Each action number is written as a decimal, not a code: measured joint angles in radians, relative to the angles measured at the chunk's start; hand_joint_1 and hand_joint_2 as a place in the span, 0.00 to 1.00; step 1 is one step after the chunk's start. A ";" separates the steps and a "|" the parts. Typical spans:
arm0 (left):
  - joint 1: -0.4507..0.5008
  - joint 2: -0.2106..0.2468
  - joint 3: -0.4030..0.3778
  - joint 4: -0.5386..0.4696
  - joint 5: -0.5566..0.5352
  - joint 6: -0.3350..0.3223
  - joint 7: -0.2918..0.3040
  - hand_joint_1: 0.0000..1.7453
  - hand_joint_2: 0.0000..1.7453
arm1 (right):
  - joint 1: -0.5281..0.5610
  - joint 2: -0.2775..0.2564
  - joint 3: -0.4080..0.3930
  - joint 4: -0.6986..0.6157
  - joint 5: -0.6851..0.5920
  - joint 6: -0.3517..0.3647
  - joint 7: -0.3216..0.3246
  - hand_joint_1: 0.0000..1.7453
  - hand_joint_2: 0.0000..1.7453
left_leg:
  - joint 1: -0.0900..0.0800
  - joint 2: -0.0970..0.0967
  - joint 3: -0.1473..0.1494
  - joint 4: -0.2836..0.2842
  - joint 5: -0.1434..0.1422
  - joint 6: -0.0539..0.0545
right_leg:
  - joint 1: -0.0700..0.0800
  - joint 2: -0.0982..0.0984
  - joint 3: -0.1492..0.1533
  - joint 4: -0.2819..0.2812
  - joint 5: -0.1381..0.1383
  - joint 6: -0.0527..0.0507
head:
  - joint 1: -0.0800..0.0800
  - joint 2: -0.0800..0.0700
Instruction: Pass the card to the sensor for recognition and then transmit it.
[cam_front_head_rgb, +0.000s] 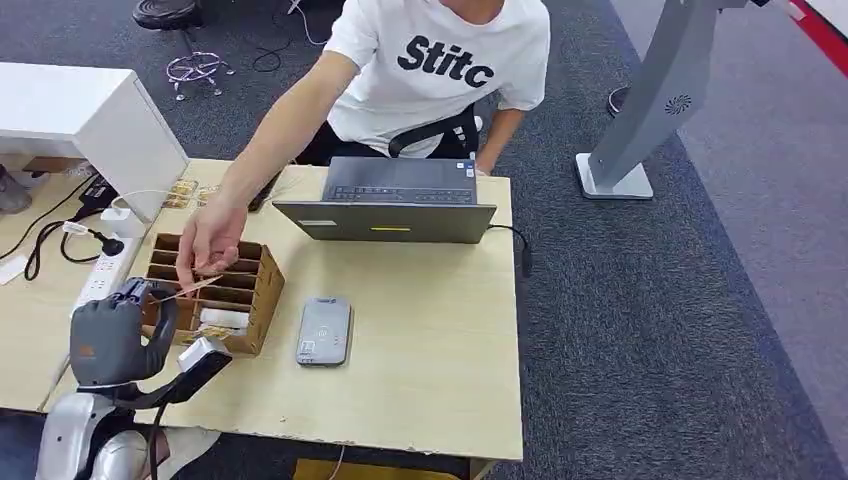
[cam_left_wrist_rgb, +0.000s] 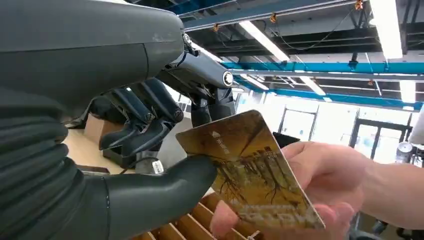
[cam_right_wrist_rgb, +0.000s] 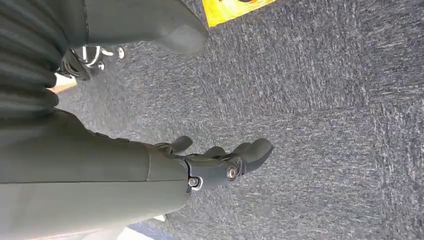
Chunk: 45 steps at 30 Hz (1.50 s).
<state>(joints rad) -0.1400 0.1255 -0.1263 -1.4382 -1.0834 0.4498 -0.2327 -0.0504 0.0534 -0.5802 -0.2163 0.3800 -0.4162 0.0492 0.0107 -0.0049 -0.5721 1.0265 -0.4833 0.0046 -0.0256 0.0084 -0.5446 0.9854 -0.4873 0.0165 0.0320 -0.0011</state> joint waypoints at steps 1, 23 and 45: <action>0.000 0.000 -0.007 -0.001 -0.006 -0.001 -0.007 1.00 1.00 | 0.000 0.002 0.000 0.000 0.004 0.000 0.000 0.00 1.00 | 0.000 0.000 0.000 0.000 0.000 0.000 | 0.000 0.000 0.000 0.000 0.000 0.000 | 0.000 0.000; -0.140 -0.067 -0.231 0.140 -0.179 -0.083 0.093 1.00 1.00 | -0.004 0.015 0.000 0.000 0.064 0.021 -0.002 0.00 1.00 | 0.000 0.000 0.000 0.000 0.000 0.000 | 0.000 0.000 0.000 0.000 0.000 0.000 | 0.000 0.000; -0.179 -0.065 -0.293 0.425 -0.305 -0.030 0.158 1.00 1.00 | -0.006 0.022 -0.001 0.000 0.118 0.040 -0.003 0.00 1.00 | 0.000 0.000 0.000 0.000 0.000 0.000 | 0.000 0.000 0.000 0.000 0.000 0.000 | 0.000 0.000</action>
<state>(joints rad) -0.3192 0.0603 -0.4193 -1.0136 -1.3886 0.4196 -0.0752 -0.0560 0.0755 -0.5814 -0.2163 0.4982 -0.3757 0.0462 0.0104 -0.0051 -0.5724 1.0269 -0.4833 0.0047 -0.0258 0.0085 -0.5446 0.9853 -0.4871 0.0167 0.0320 -0.0011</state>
